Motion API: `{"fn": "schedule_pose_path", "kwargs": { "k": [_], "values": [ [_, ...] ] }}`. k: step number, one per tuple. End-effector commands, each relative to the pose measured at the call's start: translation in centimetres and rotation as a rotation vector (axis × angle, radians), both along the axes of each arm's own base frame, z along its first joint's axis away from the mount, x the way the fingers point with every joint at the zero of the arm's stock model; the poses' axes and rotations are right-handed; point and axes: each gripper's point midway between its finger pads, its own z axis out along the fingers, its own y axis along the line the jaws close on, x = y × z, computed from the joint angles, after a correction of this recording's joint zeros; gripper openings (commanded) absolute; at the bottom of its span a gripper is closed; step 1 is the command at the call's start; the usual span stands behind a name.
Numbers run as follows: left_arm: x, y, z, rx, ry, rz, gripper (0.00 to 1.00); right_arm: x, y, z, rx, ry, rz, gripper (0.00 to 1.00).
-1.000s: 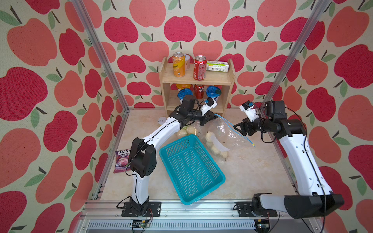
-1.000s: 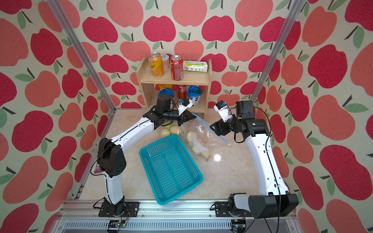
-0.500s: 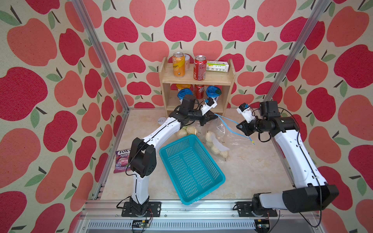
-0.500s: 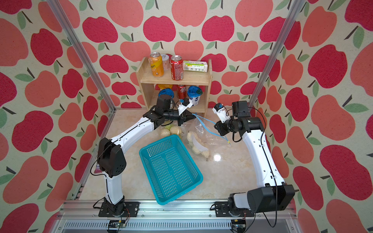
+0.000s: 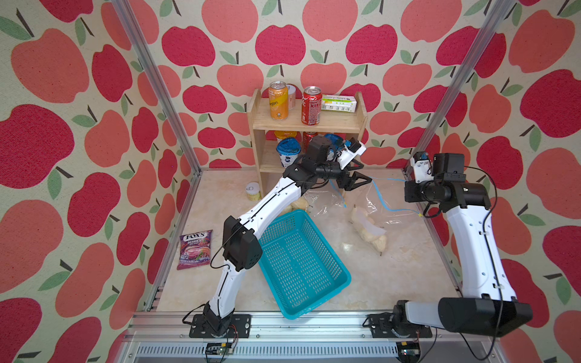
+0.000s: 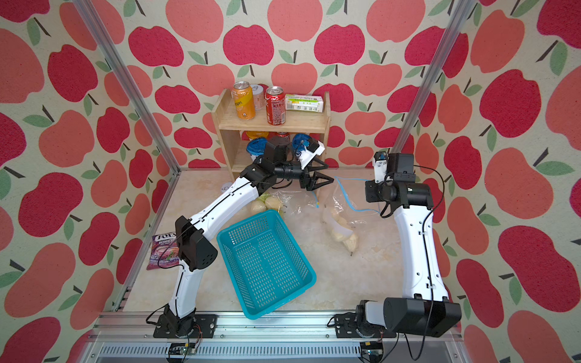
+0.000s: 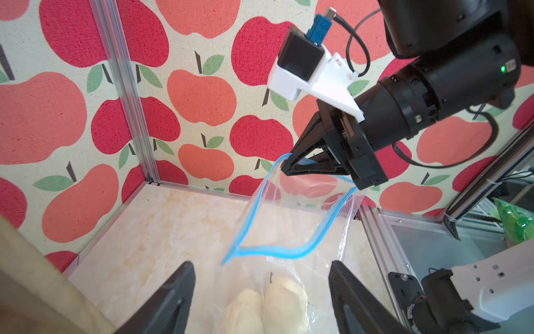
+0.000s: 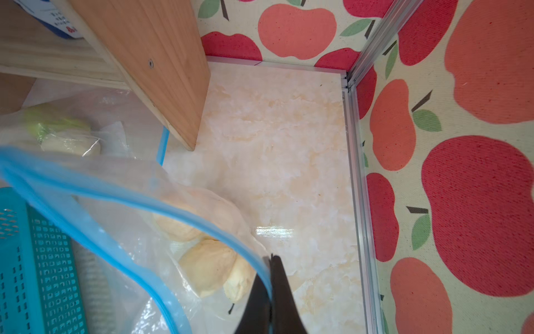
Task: Open the zip-top bag and take out the pear
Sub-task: Open the zipper of the food storage bag at the center of the board, then place the zipper food storage bag at the center of the board.
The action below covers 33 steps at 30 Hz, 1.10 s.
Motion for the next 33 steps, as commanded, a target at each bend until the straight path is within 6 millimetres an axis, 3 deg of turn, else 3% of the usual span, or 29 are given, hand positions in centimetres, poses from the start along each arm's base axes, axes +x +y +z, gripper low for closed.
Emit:
{"fn": "schedule_pose_path", "kwargs": {
  "k": [1, 4, 8, 10, 13, 16, 19, 25, 30, 33],
  "values": [
    [0.2, 0.5, 0.0, 0.027, 0.247, 0.055, 0.76, -0.7, -0.7, 3.7, 0.035, -0.109, -0.107, 0.00],
    [-0.5, 0.1, -0.6, 0.025, 0.446, 0.050, 0.79, -0.7, 2.9, 2.2, 0.110, -0.069, 0.005, 0.00],
    [-2.4, -1.2, -3.7, 0.080, 0.651, 0.052, 0.81, -1.1, 7.5, -3.1, 0.244, 0.046, 0.122, 0.00],
    [-3.5, -1.6, -5.5, 0.113, 0.718, 0.069, 0.81, -1.5, 9.1, -6.2, 0.304, 0.119, 0.155, 0.00],
    [-4.3, -1.2, -7.9, 0.126, 0.819, 0.123, 0.82, -1.9, 10.1, -9.1, 0.365, 0.192, 0.163, 0.00],
    [-4.9, -0.6, -10.7, 0.134, 0.958, 0.159, 0.82, -2.0, 10.4, -10.2, 0.396, 0.225, 0.155, 0.02],
    [-5.7, -0.7, -11.4, 0.117, 1.011, 0.149, 0.84, -2.0, 10.6, -10.4, 0.416, 0.236, 0.147, 0.04],
    [-5.1, -0.8, -12.0, 0.050, 1.082, 0.195, 0.86, -2.7, 11.0, -10.1, 0.441, 0.222, 0.169, 0.14],
    [-3.7, -1.0, -11.5, -0.058, 1.102, 0.217, 0.84, -3.8, 11.0, -11.2, 0.446, 0.237, 0.176, 0.17],
    [-3.0, -1.6, -12.3, -0.065, 1.129, 0.237, 0.82, -4.3, 11.3, -11.7, 0.461, 0.248, 0.191, 0.17]
  ]
}}
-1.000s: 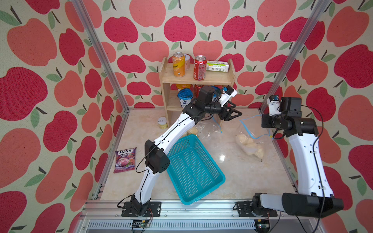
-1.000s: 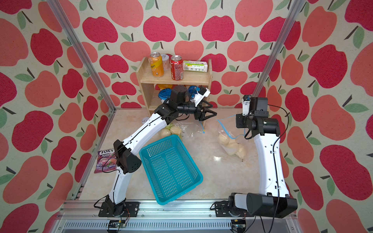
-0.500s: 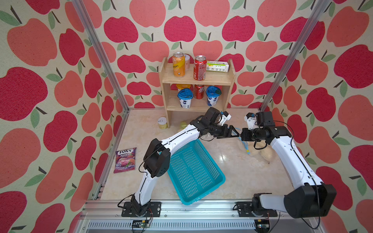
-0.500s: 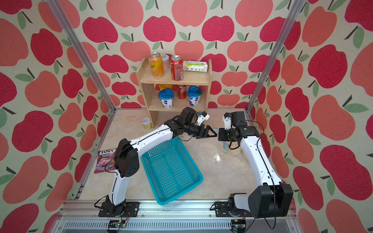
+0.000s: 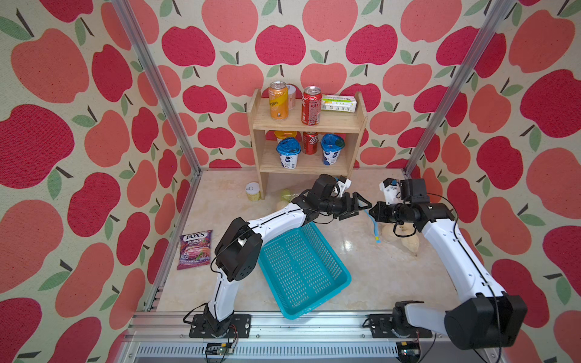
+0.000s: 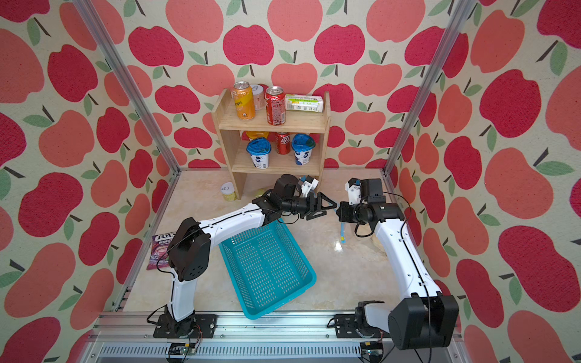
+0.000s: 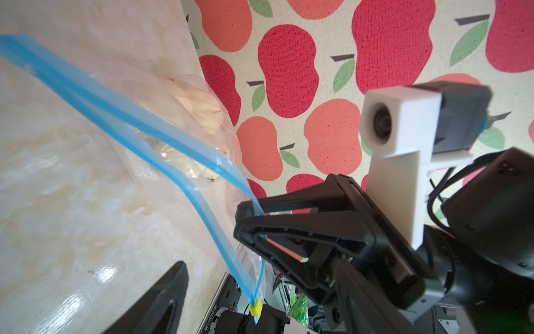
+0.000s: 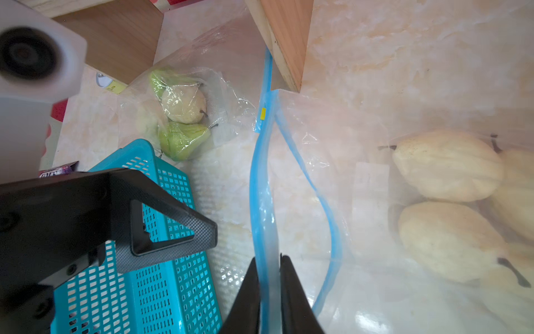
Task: Open the zip-top bag and take out the pear
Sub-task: Place the zipper food storage bag at the center of the board, then adjust the zipper food storage bag at the center of the board.
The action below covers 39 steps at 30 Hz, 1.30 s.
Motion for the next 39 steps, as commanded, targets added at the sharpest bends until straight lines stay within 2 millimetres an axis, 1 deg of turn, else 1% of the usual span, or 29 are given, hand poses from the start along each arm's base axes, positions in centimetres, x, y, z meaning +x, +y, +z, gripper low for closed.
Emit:
{"fn": "schedule_pose_path", "kwargs": {
  "k": [1, 6, 9, 11, 12, 13, 15, 16, 17, 19, 21, 22, 24, 25, 26, 27, 28, 30, 33, 36, 39],
  "values": [
    [1.3, -0.7, 0.9, -0.060, 0.016, 0.054, 0.81, -0.7, 0.7, 0.1, 0.042, -0.009, 0.027, 0.17],
    [1.6, -1.8, -1.0, -0.039, 0.060, 0.044, 0.76, -1.4, 1.3, 0.7, 0.076, -0.028, 0.059, 0.19],
    [1.7, -2.1, -2.0, -0.017, 0.073, 0.034, 0.73, -1.8, 1.0, 1.0, 0.063, -0.016, 0.048, 0.23],
    [1.9, -2.1, -2.5, -0.002, 0.079, 0.031, 0.72, -2.2, 0.9, 1.5, 0.061, -0.016, 0.055, 0.29],
    [2.1, -2.2, -3.0, 0.005, 0.082, 0.030, 0.72, -2.4, 1.0, 1.9, 0.067, -0.016, 0.060, 0.36],
    [2.2, -2.3, -3.3, 0.008, 0.088, 0.031, 0.71, -2.6, 1.1, 2.3, 0.073, -0.019, 0.067, 0.49],
    [2.4, -2.5, -3.9, 0.005, 0.096, 0.024, 0.66, -3.0, 1.0, 2.9, 0.072, -0.012, 0.068, 0.68],
    [2.5, -2.6, -4.1, 0.004, 0.101, 0.016, 0.61, -3.1, 0.7, 3.1, 0.066, -0.004, 0.054, 0.72],
    [2.5, -2.8, -4.4, 0.003, 0.103, 0.007, 0.58, -3.1, 0.1, 3.3, 0.060, -0.003, 0.028, 0.74],
    [2.4, -2.9, -4.9, 0.012, 0.106, -0.005, 0.49, -2.9, -1.5, 4.0, 0.074, -0.018, -0.044, 0.77],
    [2.4, -2.7, -5.3, 0.024, 0.100, -0.013, 0.40, -2.2, -4.3, 4.4, 0.106, -0.022, -0.161, 0.81],
    [2.3, -2.7, -5.5, 0.030, 0.097, -0.017, 0.36, -1.8, -5.7, 4.3, 0.123, -0.011, -0.213, 0.81],
    [2.1, -2.5, -5.8, 0.043, 0.081, -0.028, 0.24, -1.0, -9.3, 3.5, 0.153, 0.025, -0.338, 0.83],
    [2.1, -2.3, -5.9, 0.051, 0.073, -0.032, 0.17, -0.8, -10.6, 2.8, 0.166, 0.049, -0.381, 0.89],
    [2.0, -2.2, -6.1, 0.064, 0.059, -0.037, 0.11, -0.5, -12.1, 2.1, 0.181, 0.072, -0.427, 0.97],
    [2.0, -2.0, -5.9, 0.072, 0.043, -0.040, 0.07, -0.4, -13.6, 1.4, 0.185, 0.092, -0.474, 1.00],
    [2.0, -1.8, -6.0, 0.081, 0.028, -0.044, 0.04, -0.3, -14.9, 0.7, 0.175, 0.105, -0.518, 1.00],
    [2.1, -1.6, -5.8, 0.097, -0.008, -0.053, 0.00, -0.4, -17.9, -0.7, 0.124, 0.127, -0.616, 1.00],
    [2.1, -1.6, -6.0, 0.125, -0.044, -0.075, 0.00, -1.0, -21.7, -2.8, 0.056, 0.170, -0.734, 1.00],
    [1.9, -1.7, -6.3, 0.136, -0.062, -0.102, 0.00, -1.0, -23.9, -4.2, 0.038, 0.189, -0.774, 1.00],
    [1.9, -1.5, -6.5, 0.156, -0.091, -0.109, 0.00, -0.4, -24.7, -5.1, 0.055, 0.191, -0.763, 0.98]
  ]
}}
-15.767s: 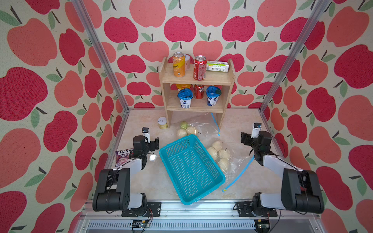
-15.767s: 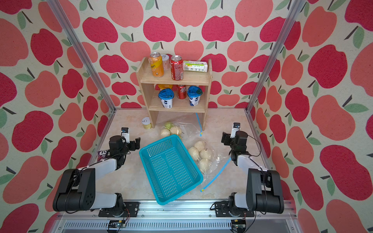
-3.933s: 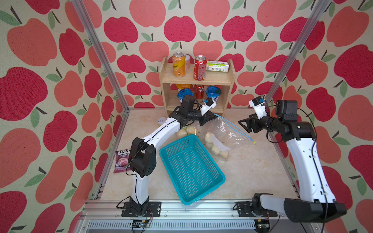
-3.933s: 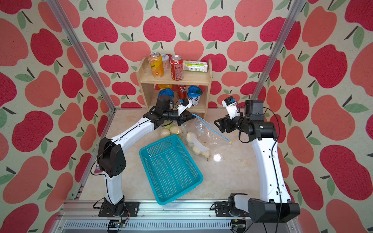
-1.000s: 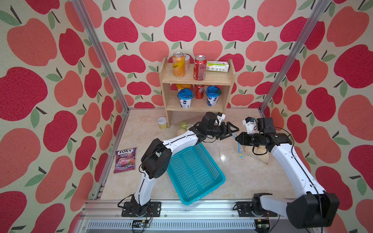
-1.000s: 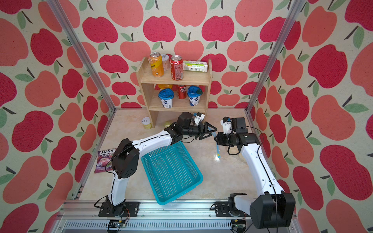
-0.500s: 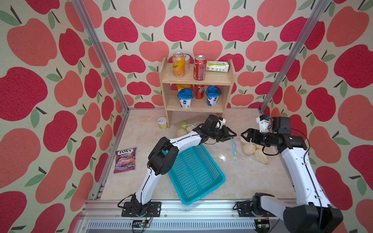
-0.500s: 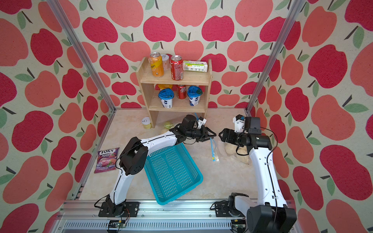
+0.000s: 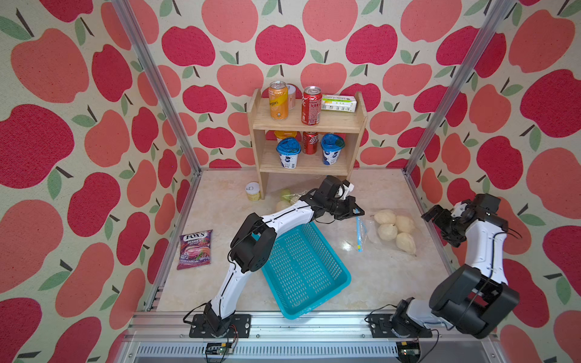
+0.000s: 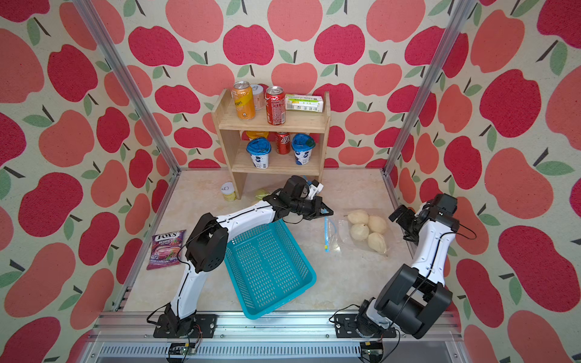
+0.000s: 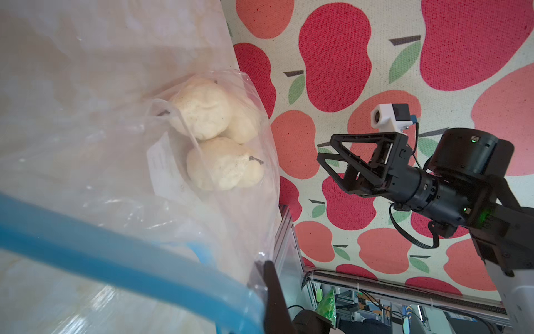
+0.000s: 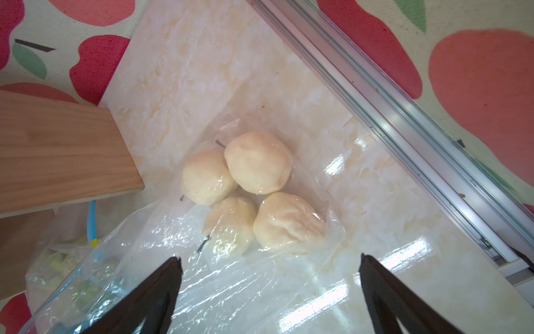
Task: Open the zip-top bag and take out the pear
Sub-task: Adjust the zipper food storage bag at the center of the board.
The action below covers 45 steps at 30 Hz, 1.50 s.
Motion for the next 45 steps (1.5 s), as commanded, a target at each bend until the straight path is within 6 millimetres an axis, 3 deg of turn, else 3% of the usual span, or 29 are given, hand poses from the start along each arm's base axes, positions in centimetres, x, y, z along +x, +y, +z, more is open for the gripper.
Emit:
{"fn": "schedule_pose_path", "kwargs": {
  "k": [1, 8, 13, 18, 27, 29, 31, 35, 39, 45],
  "values": [
    [0.0, 0.3, -1.0, 0.042, -0.050, -0.040, 0.00, 0.5, -0.9, -1.3, -0.013, 0.011, 0.022, 0.98],
    [1.3, 1.4, -1.7, 0.034, -0.017, -0.001, 0.00, 0.8, -0.4, -5.5, 0.067, 0.097, 0.055, 1.00],
    [1.1, 1.4, -2.1, 0.035, -0.014, -0.021, 0.00, 1.4, 0.2, -7.7, 0.093, 0.074, 0.086, 0.98],
    [1.0, 1.4, -2.9, 0.049, -0.012, -0.020, 0.00, 2.7, 1.5, -8.3, 0.154, 0.010, 0.125, 0.87],
    [0.8, 1.3, -3.6, 0.067, -0.007, -0.025, 0.00, 3.3, 2.9, -9.7, 0.247, -0.013, 0.144, 0.70],
    [0.8, 1.3, -3.7, 0.073, -0.010, -0.028, 0.00, 3.2, 3.2, -10.0, 0.252, -0.012, 0.150, 0.63],
    [0.7, 1.3, -3.8, 0.080, -0.014, -0.027, 0.00, 3.2, 3.4, -10.2, 0.252, -0.012, 0.155, 0.49],
    [0.8, 1.3, -4.2, 0.095, -0.016, -0.027, 0.00, 3.2, 3.2, -9.2, 0.212, -0.029, 0.153, 0.19],
    [0.5, 0.9, -4.5, 0.128, -0.036, -0.052, 0.00, 3.7, 2.4, -6.4, 0.128, -0.075, 0.145, 0.00],
    [0.3, -0.3, -4.4, 0.162, -0.071, -0.082, 0.00, 4.8, 2.2, -1.7, 0.035, -0.132, 0.164, 0.00]
  ]
}}
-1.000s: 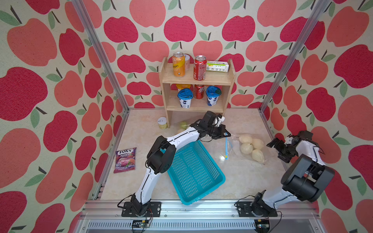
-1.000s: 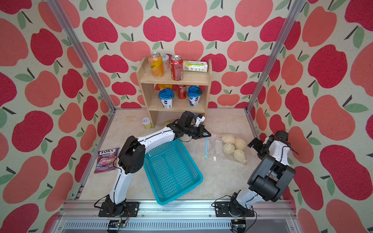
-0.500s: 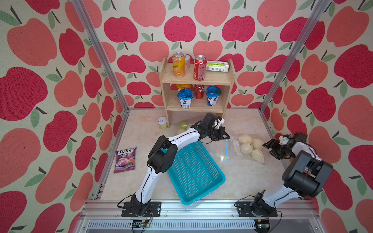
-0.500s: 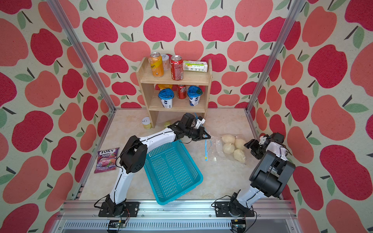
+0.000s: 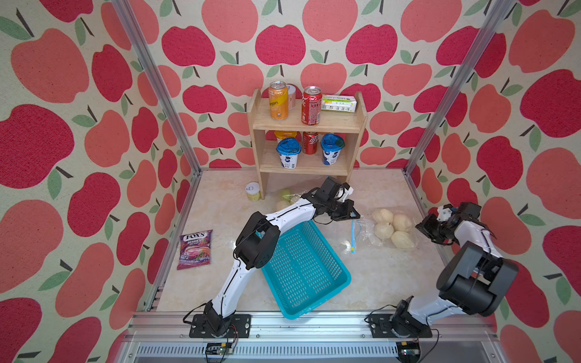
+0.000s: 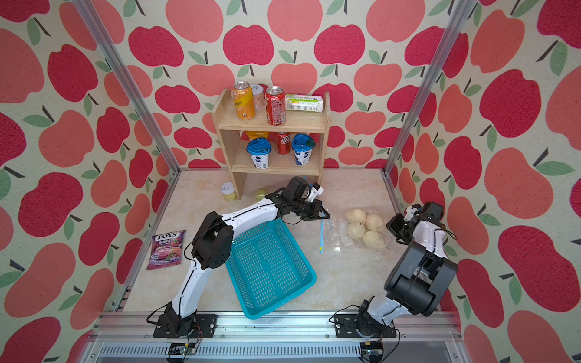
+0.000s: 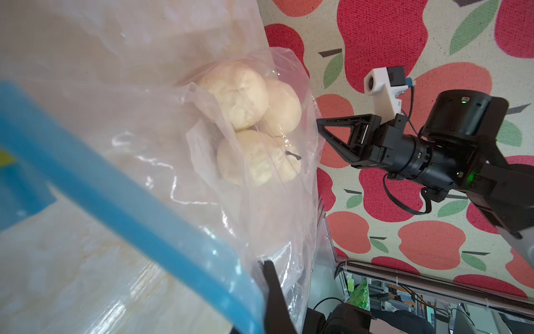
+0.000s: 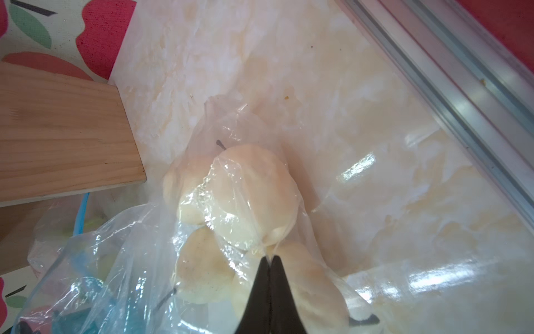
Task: Open the zip-top bag and take out the pear
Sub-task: Adjust the zipper food storage bag at the center of the board.
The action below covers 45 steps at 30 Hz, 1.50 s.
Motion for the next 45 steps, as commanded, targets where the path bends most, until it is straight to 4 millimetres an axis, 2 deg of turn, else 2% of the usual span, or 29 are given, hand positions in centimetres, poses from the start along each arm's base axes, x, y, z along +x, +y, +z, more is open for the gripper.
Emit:
{"fn": "schedule_pose_path", "kwargs": {
  "k": [1, 9, 15, 18, 20, 24, 26, 29, 31, 33, 35, 40, 43, 45],
  "values": [
    [-0.4, -0.7, -0.8, 0.042, -0.025, -0.034, 0.00, 0.7, 0.2, 4.2, -0.080, -0.069, 0.026, 0.00],
    [0.0, -3.2, -2.8, 0.059, -0.013, -0.064, 0.00, 1.6, 2.6, 12.0, -0.190, -0.244, 0.106, 0.00],
    [0.4, -3.6, -5.5, 0.115, 0.011, -0.049, 0.00, 1.5, 3.5, 16.1, -0.202, -0.328, 0.128, 0.00],
    [0.7, -3.4, -6.6, 0.142, 0.014, -0.036, 0.00, 1.6, 3.9, 17.2, -0.178, -0.339, 0.132, 0.00],
    [0.7, -3.3, -7.1, 0.154, 0.016, -0.032, 0.04, 1.5, 4.1, 17.7, -0.156, -0.344, 0.131, 0.00],
    [0.8, -3.4, -7.5, 0.154, 0.017, -0.029, 0.20, 1.7, 5.4, 19.0, -0.106, -0.374, 0.155, 0.00],
    [0.8, -3.6, -7.3, 0.136, 0.017, -0.034, 0.21, 1.7, 6.1, 19.1, -0.078, -0.377, 0.175, 0.00],
    [0.8, -3.8, -7.1, 0.125, 0.019, -0.035, 0.18, 1.7, 7.3, 18.7, -0.061, -0.369, 0.206, 0.00],
    [0.8, -3.6, -7.2, 0.135, 0.014, -0.031, 0.20, 1.7, 8.2, 18.8, -0.052, -0.369, 0.231, 0.00],
    [0.8, -3.3, -7.4, 0.154, 0.009, -0.027, 0.34, 1.7, 9.0, 19.1, -0.052, -0.376, 0.256, 0.00],
    [0.8, -3.1, -7.5, 0.155, 0.008, -0.028, 0.41, 1.7, 9.8, 19.6, -0.053, -0.384, 0.278, 0.00],
    [0.7, -3.1, -7.6, 0.150, 0.017, -0.025, 0.51, 1.6, 10.9, 21.4, -0.043, -0.417, 0.301, 0.00],
    [0.9, -3.1, -7.6, 0.151, 0.015, -0.019, 0.53, 1.5, 11.4, 22.9, -0.035, -0.451, 0.311, 0.00],
    [0.9, -3.1, -7.7, 0.149, 0.020, -0.020, 0.50, 1.4, 11.6, 23.7, -0.028, -0.468, 0.316, 0.00]
  ]
}}
